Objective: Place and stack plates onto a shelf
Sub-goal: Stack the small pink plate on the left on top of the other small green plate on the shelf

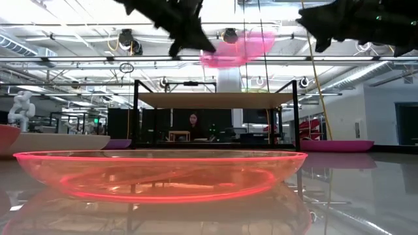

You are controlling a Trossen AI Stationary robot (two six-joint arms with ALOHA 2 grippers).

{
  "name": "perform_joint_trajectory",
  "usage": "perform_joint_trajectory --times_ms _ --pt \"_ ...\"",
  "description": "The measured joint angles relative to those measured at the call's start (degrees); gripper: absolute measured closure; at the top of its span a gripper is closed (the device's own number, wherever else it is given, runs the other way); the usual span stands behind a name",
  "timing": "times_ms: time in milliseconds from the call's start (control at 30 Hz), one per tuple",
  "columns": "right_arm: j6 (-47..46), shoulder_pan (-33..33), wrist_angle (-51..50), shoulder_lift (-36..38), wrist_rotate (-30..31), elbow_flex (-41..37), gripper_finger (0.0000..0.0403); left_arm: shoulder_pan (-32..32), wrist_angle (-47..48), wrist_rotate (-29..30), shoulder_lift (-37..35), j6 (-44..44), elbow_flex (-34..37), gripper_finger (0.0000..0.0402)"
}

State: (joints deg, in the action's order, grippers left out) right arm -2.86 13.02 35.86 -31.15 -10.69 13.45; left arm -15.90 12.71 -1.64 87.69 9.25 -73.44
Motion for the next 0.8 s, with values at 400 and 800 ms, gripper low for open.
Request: perform_joint_trajectory --times_ms 400,800 --pt "-0.78 0.0 -1.1 2.49 -0.04 0.0 0.0305 -15.44 17.03 -7.48 16.35 -2.93 -31.15 0.0398" --pt "-0.94 0.0 -2.97 2.45 -0.01 0.0 0.0305 -18.1 19.2 -7.9 26.65 -1.13 -37.56 0.0383"
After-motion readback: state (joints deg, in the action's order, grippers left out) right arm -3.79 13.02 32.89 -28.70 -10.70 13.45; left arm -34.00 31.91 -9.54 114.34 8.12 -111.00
